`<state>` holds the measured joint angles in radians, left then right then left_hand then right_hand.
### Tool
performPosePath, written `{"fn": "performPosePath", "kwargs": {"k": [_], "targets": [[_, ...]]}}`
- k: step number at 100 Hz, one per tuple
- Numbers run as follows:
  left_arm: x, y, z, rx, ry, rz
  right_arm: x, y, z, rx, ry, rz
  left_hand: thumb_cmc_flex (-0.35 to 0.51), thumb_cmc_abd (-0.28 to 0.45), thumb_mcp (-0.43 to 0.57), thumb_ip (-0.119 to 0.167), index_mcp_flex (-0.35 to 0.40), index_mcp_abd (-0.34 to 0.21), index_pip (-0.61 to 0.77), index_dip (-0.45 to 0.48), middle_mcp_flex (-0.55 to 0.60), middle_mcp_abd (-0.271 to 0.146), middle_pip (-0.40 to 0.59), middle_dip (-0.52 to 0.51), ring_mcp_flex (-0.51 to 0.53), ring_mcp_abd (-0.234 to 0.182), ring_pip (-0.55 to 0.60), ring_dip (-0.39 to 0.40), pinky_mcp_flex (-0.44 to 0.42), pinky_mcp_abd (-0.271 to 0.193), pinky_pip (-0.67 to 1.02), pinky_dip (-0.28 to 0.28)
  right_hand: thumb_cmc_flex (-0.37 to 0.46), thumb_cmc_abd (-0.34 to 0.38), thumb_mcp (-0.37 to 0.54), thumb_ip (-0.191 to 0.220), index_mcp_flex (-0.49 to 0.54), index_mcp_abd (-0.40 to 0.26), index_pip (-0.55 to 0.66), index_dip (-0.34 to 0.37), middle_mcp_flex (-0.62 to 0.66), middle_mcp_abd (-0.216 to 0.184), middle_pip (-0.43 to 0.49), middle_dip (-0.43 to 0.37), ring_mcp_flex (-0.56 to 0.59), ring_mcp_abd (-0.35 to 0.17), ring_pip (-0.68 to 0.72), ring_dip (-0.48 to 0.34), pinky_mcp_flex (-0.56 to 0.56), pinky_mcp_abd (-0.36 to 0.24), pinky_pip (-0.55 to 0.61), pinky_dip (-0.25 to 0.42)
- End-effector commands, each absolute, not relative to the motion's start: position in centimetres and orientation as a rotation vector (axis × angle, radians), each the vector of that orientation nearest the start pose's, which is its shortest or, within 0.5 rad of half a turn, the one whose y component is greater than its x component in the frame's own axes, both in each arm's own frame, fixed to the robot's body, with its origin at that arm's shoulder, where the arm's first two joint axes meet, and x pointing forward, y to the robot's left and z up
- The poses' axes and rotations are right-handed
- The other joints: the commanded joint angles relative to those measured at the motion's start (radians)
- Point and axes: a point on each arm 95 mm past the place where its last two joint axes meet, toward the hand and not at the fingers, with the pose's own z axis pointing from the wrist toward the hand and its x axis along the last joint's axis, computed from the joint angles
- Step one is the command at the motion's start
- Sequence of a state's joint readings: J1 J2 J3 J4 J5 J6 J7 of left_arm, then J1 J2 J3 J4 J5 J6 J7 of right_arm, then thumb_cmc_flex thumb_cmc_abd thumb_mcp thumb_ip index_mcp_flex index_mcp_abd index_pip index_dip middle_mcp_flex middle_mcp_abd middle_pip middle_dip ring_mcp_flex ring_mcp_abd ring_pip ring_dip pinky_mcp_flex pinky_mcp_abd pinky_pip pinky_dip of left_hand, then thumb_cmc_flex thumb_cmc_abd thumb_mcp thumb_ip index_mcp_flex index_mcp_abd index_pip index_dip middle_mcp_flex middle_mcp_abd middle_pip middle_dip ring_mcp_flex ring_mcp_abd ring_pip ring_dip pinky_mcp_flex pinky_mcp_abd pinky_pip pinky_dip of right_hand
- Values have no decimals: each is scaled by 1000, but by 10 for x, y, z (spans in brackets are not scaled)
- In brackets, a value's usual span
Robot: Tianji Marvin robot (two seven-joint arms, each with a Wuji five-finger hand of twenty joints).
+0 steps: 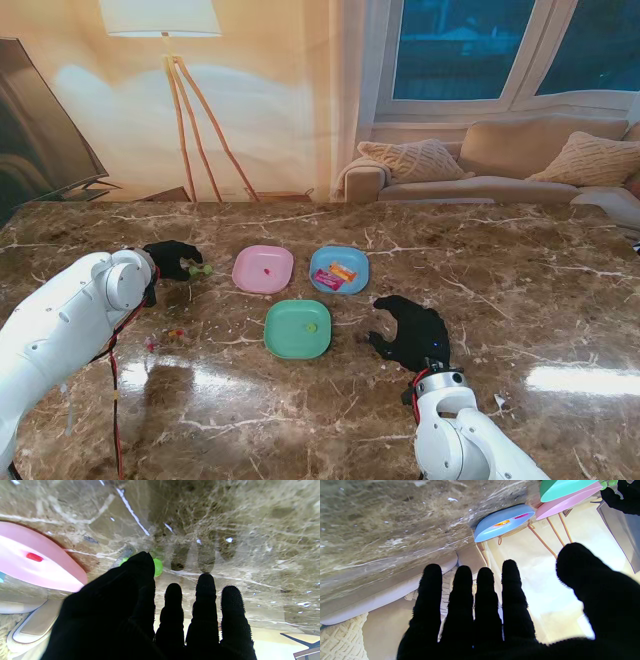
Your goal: Portion candies into small dishes
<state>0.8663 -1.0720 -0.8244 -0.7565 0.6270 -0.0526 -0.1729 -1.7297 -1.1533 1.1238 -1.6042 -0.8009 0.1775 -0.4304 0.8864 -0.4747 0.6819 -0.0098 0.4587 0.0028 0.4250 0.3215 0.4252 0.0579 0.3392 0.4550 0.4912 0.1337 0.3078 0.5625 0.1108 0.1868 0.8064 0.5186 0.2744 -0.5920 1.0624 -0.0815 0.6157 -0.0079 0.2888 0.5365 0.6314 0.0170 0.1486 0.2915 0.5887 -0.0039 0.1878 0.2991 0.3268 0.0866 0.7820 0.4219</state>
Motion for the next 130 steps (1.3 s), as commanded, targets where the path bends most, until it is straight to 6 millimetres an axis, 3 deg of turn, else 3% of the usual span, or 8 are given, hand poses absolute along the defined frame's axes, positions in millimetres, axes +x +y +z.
{"fn": "performPosePath", "kwargs": {"k": [1,23,44,70,86,101,118,130], "targets": [[553,109,-349,-1589,1626,-1074,337,23,-371,1447,1088,1563,43,-28,15,-18,23,-31,56,52,33,-31,28,34,21,-5,37,25,5,27,39,32,-23,8,-11,16,-13,-12,8,-7,-21,8,-8,-6,-24,30,4,4,-13,2,-3,19],[553,111,-355,-1565,1634,-1063,337,24,-371,1456,1089,1565,-4,-59,0,-36,34,-62,176,162,56,-32,58,91,33,-5,62,54,8,36,56,48,-20,10,-5,17,-12,-14,9,-7,-20,6,-7,-4,-24,31,5,7,-12,3,-2,23],[553,114,-357,-1528,1634,-1043,337,24,-371,1462,1092,1567,-37,-69,-15,-50,41,-56,175,169,103,-26,80,109,70,-4,86,64,35,43,83,60,-20,10,0,17,-9,-16,11,-6,-17,5,-6,-3,-21,31,8,10,-10,5,1,28],[554,117,-361,-1494,1626,-1027,337,25,-372,1474,1097,1572,-57,-86,-11,-56,91,-67,218,190,203,-20,117,120,180,-1,142,81,139,57,186,84,-19,12,5,17,-8,-18,12,-7,-17,6,-6,-2,-20,33,9,12,-9,7,3,32],[554,121,-366,-1507,1634,-1006,337,25,-373,1480,1099,1575,-54,-88,-4,-56,81,-33,80,86,215,-12,110,99,211,-1,155,81,172,55,225,55,-19,13,6,17,-4,-20,15,-6,-16,5,-6,-1,-20,32,9,13,-10,7,3,34],[554,122,-370,-1509,1637,-1004,337,26,-373,1484,1104,1579,-47,-94,4,-55,99,-31,77,71,237,-5,123,100,229,1,164,84,192,55,236,51,-18,11,8,17,-6,-20,15,-5,-16,5,-6,-1,-20,32,9,13,-9,7,3,35],[554,122,-374,-1485,1650,-1007,337,27,-373,1490,1107,1581,-39,-102,4,-66,99,-77,268,202,266,-14,171,131,252,3,199,106,213,66,275,51,-19,13,8,16,-6,-21,15,-5,-16,5,-6,-1,-19,33,9,14,-9,7,3,37],[553,122,-378,-1491,1655,-1011,337,28,-373,1492,1108,1582,-34,-105,-22,-78,86,-89,302,240,264,-15,181,144,245,5,202,111,208,72,279,53,-20,14,7,16,-6,-23,15,-5,-17,5,-7,-1,-20,33,9,14,-9,7,2,37]]}}
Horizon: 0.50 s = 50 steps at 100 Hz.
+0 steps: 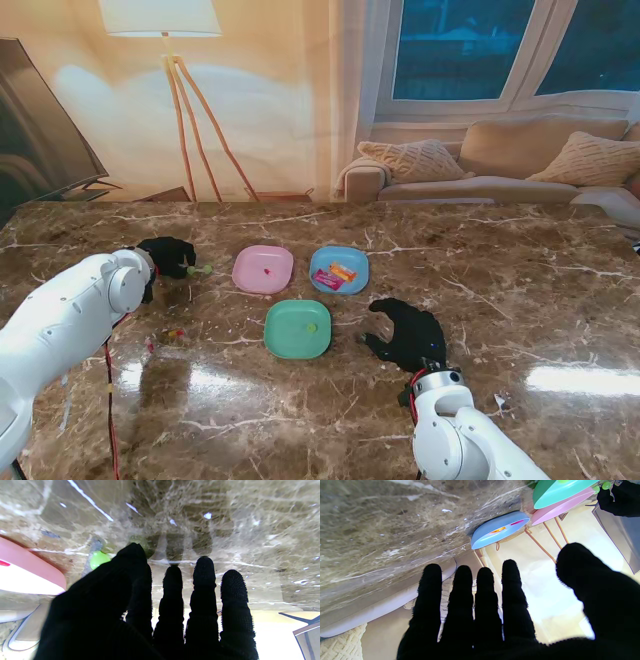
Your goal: Portion candies into small dishes
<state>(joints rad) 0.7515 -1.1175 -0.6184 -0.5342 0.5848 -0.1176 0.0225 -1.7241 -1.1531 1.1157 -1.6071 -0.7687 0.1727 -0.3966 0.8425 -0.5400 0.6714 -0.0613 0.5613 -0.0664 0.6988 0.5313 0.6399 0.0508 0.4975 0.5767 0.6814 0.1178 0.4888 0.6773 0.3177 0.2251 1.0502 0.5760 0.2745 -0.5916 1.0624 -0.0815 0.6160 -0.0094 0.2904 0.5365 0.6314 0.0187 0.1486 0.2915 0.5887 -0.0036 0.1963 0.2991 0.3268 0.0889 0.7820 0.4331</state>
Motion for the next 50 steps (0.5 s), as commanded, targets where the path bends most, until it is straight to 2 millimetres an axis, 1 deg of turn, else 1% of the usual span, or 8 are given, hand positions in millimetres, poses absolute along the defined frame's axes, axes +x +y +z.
{"fn": "performPosePath", "kwargs": {"k": [1,7,19,27,32,38,44,50], "targets": [[553,122,-378,-1491,1655,-1011,337,28,-373,1493,1108,1582,8,-40,-12,-26,-18,-18,27,30,47,-7,22,22,54,20,20,-4,-1,34,35,-4,-20,14,7,16,-5,-21,14,-5,-17,3,-7,-1,-20,32,0,14,-9,4,2,26],[552,122,-381,-1503,1656,-1013,337,28,-373,1496,1110,1583,-7,-44,-8,-11,-20,-10,13,27,41,-6,17,24,48,21,18,-4,-7,35,36,0,-20,14,7,16,-4,-24,14,-5,-16,4,-6,-1,-21,31,0,14,-9,4,2,27],[550,121,-385,-1501,1664,-1017,337,29,-374,1498,1115,1582,-23,-62,-17,-13,-18,-9,8,27,41,-5,19,28,45,24,18,-2,-13,37,35,2,-19,13,8,17,-5,-24,14,-5,-17,2,-6,-1,-21,32,0,14,-9,4,2,27],[549,121,-387,-1489,1667,-1018,337,29,-374,1498,1116,1583,-23,-67,-18,-16,-9,-19,31,43,50,-7,40,45,48,23,27,5,-11,37,38,6,-18,12,9,17,-4,-25,14,-5,-15,3,-6,0,-20,31,0,14,-8,4,2,28],[549,121,-388,-1483,1673,-1016,337,29,-374,1498,1115,1582,-17,-70,-22,-21,-9,-23,48,57,56,-8,50,57,54,22,33,9,-7,38,42,10,-17,12,9,17,-6,-24,14,-5,-16,2,-6,0,-21,32,0,14,-8,4,2,28],[548,121,-390,-1479,1673,-1021,337,29,-374,1501,1113,1583,1,-75,-50,-39,-15,-36,93,98,66,-10,76,86,60,23,44,15,-1,41,49,13,-18,14,9,16,-6,-24,13,-5,-17,4,-6,-1,-21,32,0,14,-8,5,2,29],[548,120,-391,-1470,1670,-1025,337,29,-374,1503,1113,1583,14,-79,-69,-44,-19,-52,129,130,70,-14,90,105,63,21,51,20,2,42,53,15,-16,12,10,16,-6,-24,13,-5,-16,2,-6,0,-20,32,0,14,-8,5,2,29],[547,120,-393,-1473,1665,-1029,337,29,-374,1504,1113,1584,15,-78,-75,-45,-22,-54,138,138,72,-13,93,110,63,24,53,21,1,45,53,15,-18,13,10,16,-6,-26,13,-6,-15,2,-6,0,-19,32,1,14,-7,5,3,29]]}}
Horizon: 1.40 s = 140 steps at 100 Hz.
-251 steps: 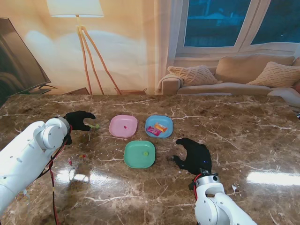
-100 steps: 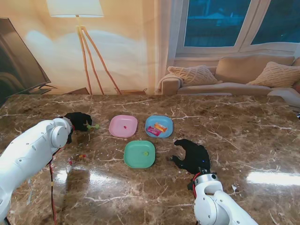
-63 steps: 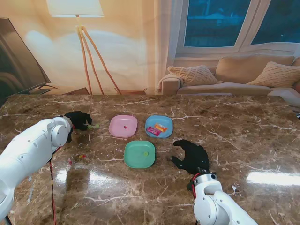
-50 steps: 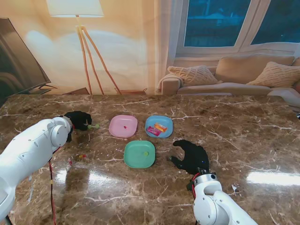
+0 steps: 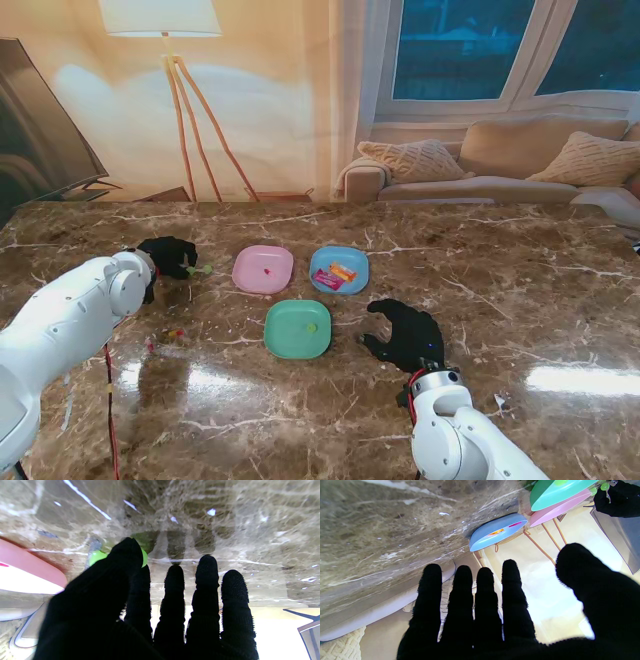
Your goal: Portion candies into small dishes
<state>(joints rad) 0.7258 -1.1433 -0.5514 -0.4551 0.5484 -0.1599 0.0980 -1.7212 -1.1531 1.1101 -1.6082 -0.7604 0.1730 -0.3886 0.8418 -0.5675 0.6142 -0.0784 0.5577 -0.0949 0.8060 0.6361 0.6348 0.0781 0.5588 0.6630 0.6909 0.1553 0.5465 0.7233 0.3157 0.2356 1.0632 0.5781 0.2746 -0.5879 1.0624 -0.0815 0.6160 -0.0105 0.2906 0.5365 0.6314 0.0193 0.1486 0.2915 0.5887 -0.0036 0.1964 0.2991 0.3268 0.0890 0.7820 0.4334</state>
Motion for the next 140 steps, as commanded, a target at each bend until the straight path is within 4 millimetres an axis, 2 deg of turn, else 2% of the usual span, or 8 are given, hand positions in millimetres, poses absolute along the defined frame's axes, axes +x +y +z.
{"fn": "performPosePath", "kwargs": {"k": [1,9,15,26,54,68,109,140], "targets": [[547,120,-393,-1474,1664,-1030,337,29,-374,1504,1113,1584,16,-51,-19,-28,-18,-26,32,34,78,-41,32,24,54,-13,-4,-25,3,35,40,13,-18,10,10,16,-7,-25,13,-6,-16,2,-6,-1,-19,33,1,14,-8,5,2,29],[546,120,-396,-1473,1660,-1030,337,29,-374,1507,1115,1585,26,-50,-32,-30,-14,-32,46,44,83,-42,39,32,56,-17,1,-22,3,35,42,14,-17,10,10,16,-6,-25,13,-6,-16,2,-6,-1,-20,33,0,14,-7,5,3,29],[545,120,-398,-1474,1660,-1030,337,29,-375,1508,1117,1585,52,-42,-68,-25,-10,-46,70,52,104,-44,35,135,65,-19,9,-20,8,35,46,14,-16,10,11,16,-6,-25,13,-6,-16,1,-6,0,-19,32,1,14,-8,5,2,29],[544,120,-400,-1465,1660,-1039,337,29,-375,1508,1117,1585,91,-31,-105,-11,8,-68,105,46,164,-46,-10,237,95,-22,30,-14,36,35,68,13,-14,8,13,16,-6,-27,13,-6,-15,1,-5,0,-19,32,1,14,-6,5,3,30],[542,121,-401,-1478,1659,-1039,338,29,-375,1511,1119,1585,147,-59,-44,-5,57,-29,53,-31,254,-12,-110,256,175,-24,42,-20,138,26,84,-35,-14,9,14,16,-6,-28,14,-6,-14,1,-5,0,-19,31,1,14,-7,5,3,31],[542,122,-402,-1494,1648,-1057,338,30,-375,1512,1121,1586,187,-66,-77,7,96,-33,85,-54,343,-2,-184,318,241,-21,24,34,210,27,95,-84,-12,8,15,16,-5,-30,14,-6,-14,3,-5,0,-20,32,1,14,-7,5,3,32],[539,124,-407,-1526,1633,-1089,339,30,-376,1516,1125,1588,210,-84,-58,11,143,-46,139,-61,396,7,-181,298,329,-10,-6,25,333,22,89,-138,-10,6,19,15,-2,-35,16,-6,-15,2,-5,0,-16,33,4,16,-2,5,11,37],[540,126,-406,-1525,1630,-1096,340,30,-377,1522,1132,1588,241,-101,34,27,214,-60,165,-55,450,-11,-224,248,388,12,-62,2,405,26,59,-189,-9,6,19,14,-3,-33,15,-6,-11,3,-3,1,-10,33,14,24,5,1,21,44]]}}
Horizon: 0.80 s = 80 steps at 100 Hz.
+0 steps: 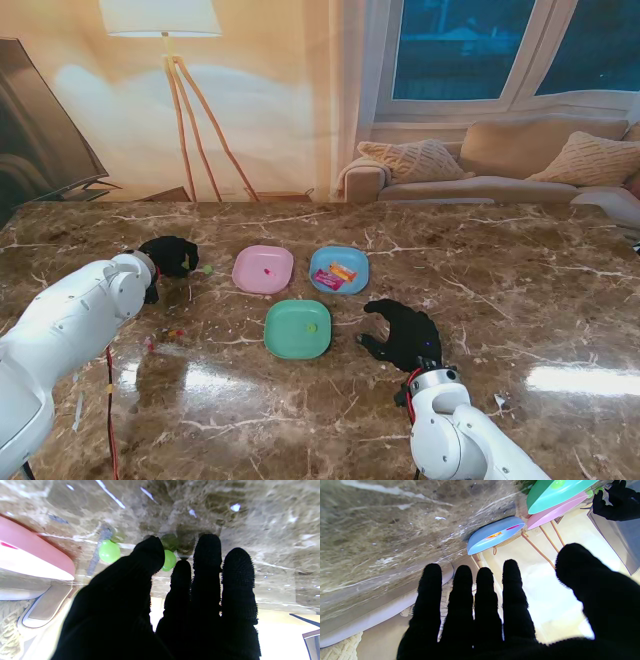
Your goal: Portion candies into small dishes
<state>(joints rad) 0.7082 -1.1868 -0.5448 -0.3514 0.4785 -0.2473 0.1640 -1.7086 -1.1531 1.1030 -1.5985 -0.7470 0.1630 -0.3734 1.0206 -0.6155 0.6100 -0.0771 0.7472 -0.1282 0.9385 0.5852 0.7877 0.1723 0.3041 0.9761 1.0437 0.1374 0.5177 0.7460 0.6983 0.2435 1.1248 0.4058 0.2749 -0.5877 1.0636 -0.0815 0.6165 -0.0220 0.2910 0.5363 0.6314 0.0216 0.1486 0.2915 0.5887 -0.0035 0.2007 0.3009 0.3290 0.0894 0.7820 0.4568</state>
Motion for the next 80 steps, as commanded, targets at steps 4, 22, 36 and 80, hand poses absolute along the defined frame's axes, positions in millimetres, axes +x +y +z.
{"fn": "performPosePath", "kwargs": {"k": [4,22,36,80], "targets": [[540,126,-406,-1522,1630,-1101,340,30,-377,1522,1131,1588,65,-50,43,27,26,-26,34,-2,298,-105,29,-67,36,32,-35,-21,22,19,-4,-18,-10,6,17,14,-4,-22,15,-6,-12,1,-3,1,-10,34,10,24,3,0,22,22],[541,126,-402,-1512,1613,-1139,340,30,-378,1523,1129,1589,81,-14,6,7,16,-16,3,-26,276,-86,16,-68,8,40,-42,0,-14,26,-9,-16,-9,6,17,14,-4,-21,15,-7,-11,-1,-2,1,-12,33,9,25,2,3,24,24],[542,125,-395,-1496,1587,-1185,340,30,-378,1523,1129,1589,90,-11,-9,11,25,-20,15,-21,282,-92,26,-65,7,44,-36,8,-19,32,2,-9,-9,7,16,13,-3,-22,15,-7,-10,0,-2,2,-11,33,9,26,2,3,24,25],[543,125,-385,-1481,1584,-1193,339,29,-379,1528,1131,1591,81,-19,22,31,13,-9,24,-2,274,-94,48,-25,7,38,-20,34,-24,35,10,-1,-8,7,15,12,-5,-23,14,-8,-10,1,-3,2,-11,32,9,27,3,3,23,26]]}}
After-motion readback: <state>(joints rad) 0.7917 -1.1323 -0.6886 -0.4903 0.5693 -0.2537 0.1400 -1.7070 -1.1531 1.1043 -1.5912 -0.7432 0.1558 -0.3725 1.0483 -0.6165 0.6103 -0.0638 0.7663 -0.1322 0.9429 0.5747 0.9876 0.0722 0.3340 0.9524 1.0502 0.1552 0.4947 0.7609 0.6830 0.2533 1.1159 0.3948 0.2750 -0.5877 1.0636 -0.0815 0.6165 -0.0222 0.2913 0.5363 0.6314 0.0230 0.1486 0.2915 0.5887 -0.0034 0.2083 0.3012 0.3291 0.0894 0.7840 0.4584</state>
